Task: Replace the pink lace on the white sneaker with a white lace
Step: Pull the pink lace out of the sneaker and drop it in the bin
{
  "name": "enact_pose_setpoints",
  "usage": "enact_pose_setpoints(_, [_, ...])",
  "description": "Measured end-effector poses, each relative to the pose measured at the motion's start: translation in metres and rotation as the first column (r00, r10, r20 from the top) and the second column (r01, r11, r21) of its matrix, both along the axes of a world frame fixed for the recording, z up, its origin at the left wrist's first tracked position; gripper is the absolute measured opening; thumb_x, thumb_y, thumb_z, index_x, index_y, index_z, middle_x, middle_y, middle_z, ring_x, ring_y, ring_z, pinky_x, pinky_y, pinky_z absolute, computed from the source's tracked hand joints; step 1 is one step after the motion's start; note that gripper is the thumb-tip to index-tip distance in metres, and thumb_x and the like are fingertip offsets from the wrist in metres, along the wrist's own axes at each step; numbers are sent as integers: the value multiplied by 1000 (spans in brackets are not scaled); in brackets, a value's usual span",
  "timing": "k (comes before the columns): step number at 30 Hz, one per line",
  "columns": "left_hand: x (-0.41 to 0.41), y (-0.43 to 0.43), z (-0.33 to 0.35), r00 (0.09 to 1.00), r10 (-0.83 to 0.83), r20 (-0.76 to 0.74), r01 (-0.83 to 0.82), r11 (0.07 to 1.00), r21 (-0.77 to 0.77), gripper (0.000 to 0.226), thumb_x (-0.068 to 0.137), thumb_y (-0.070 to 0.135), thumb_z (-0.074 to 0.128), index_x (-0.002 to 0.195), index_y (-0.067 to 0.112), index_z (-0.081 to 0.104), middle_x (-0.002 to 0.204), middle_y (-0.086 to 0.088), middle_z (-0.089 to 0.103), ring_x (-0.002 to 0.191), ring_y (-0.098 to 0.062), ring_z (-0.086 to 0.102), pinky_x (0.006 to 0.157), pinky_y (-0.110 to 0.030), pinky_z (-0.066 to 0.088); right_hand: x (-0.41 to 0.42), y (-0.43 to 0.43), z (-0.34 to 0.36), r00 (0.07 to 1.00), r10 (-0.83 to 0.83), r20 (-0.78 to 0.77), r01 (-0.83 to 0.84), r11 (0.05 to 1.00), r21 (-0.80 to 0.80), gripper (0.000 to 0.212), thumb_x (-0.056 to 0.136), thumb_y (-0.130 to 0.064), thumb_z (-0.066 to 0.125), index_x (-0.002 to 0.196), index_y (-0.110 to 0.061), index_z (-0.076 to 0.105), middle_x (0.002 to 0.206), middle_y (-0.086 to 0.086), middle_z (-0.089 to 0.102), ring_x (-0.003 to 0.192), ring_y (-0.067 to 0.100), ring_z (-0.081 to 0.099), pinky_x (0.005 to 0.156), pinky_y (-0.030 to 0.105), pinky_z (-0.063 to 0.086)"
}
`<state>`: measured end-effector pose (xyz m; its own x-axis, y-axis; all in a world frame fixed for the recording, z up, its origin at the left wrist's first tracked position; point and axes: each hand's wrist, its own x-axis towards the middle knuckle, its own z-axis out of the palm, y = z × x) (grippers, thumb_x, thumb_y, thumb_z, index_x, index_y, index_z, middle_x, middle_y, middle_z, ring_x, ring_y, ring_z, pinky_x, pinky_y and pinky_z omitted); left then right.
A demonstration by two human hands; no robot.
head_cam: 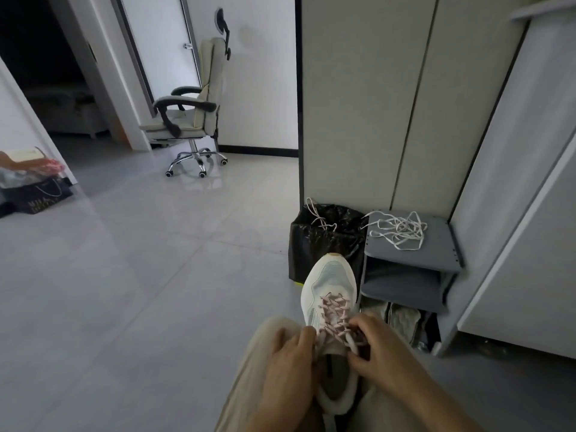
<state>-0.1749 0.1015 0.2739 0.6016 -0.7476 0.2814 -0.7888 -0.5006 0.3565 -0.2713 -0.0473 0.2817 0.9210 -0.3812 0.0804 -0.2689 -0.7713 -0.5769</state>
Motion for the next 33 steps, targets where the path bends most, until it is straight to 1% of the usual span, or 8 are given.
enact_pose_setpoints(3, [8, 9, 7, 984, -5, -176, -8, 997, -70, 23, 83, 49, 40, 81, 31, 55, 87, 16, 59, 79, -5, 56, 74, -23, 45, -3, -1, 6, 1000, -12, 0, 12, 998, 54, 19, 87, -37, 59, 100, -27, 49, 99, -19, 45, 86, -8, 46, 69, 6, 38])
enact_pose_setpoints(9, [29, 11, 28, 902, -50, -428, -85, 953, -291, 26, 82, 6, 60, 71, 25, 47, 65, 11, 55, 59, -4, 46, 57, -15, 37, -7, -3, 16, 999, -19, -31, 25, 978, 208, 24, 82, -38, 66, 96, -31, 48, 99, -18, 52, 87, -5, 54, 69, 11, 42])
enact_pose_setpoints(15, [58, 28, 43, 991, 16, -132, -36, 988, -148, 11, 90, 14, 49, 94, 24, 53, 79, 12, 50, 70, -4, 48, 65, -16, 39, -15, -10, 19, 997, 13, -74, 6, 969, 246, 21, 84, -29, 66, 98, -29, 50, 91, -14, 57, 75, -2, 55, 66, 13, 45])
enact_pose_setpoints(19, [30, 0, 33, 971, -231, -59, 213, 951, -225, 18, 81, 33, 56, 93, 24, 65, 90, 16, 51, 83, -6, 53, 73, -14, 42, -14, -20, 17, 1000, -11, -17, 17, 919, 394, 5, 88, -19, 60, 89, -23, 59, 87, -5, 63, 78, 1, 59, 73, 15, 48])
enact_pose_setpoints(22, [17, -21, 24, 941, -330, 72, 332, 943, -17, 24, 58, 45, 76, 78, 36, 66, 82, 16, 56, 82, -3, 40, 63, -12, 29, -10, -19, 10, 996, -83, 25, 65, 909, 411, 6, 88, -16, 60, 86, -22, 61, 83, -3, 65, 75, 2, 61, 73, 16, 50])
enact_pose_setpoints(24, [17, -26, 20, 946, -317, 67, 319, 947, -25, 23, 57, 37, 81, 76, 33, 68, 82, 13, 58, 84, -4, 38, 57, -7, 26, -9, -16, 3, 988, -136, 68, 103, 930, 352, 9, 87, -19, 61, 85, -27, 60, 85, -7, 62, 74, 6, 59, 72, 24, 51])
enact_pose_setpoints(29, [30, -32, 4, 913, -387, -129, 360, 913, -191, 14, 80, 20, 66, 89, 11, 68, 105, -4, 57, 103, -10, 43, 84, -11, 34, -5, -7, -4, 953, -28, 303, 6, 997, 73, 20, 84, -45, 47, 96, -38, 61, 95, -19, 48, 88, 0, 52, 72, 11, 44])
enact_pose_setpoints(33, [34, -25, -12, 930, -339, -143, 290, 914, -283, 11, 76, 34, 60, 86, 28, 61, 95, 10, 50, 91, -4, 43, 77, -12, 37, 10, -10, 1, 975, 59, 213, -28, 989, -145, 36, 82, -51, 44, 100, -29, 67, 88, -15, 43, 81, -3, 45, 63, 8, 35])
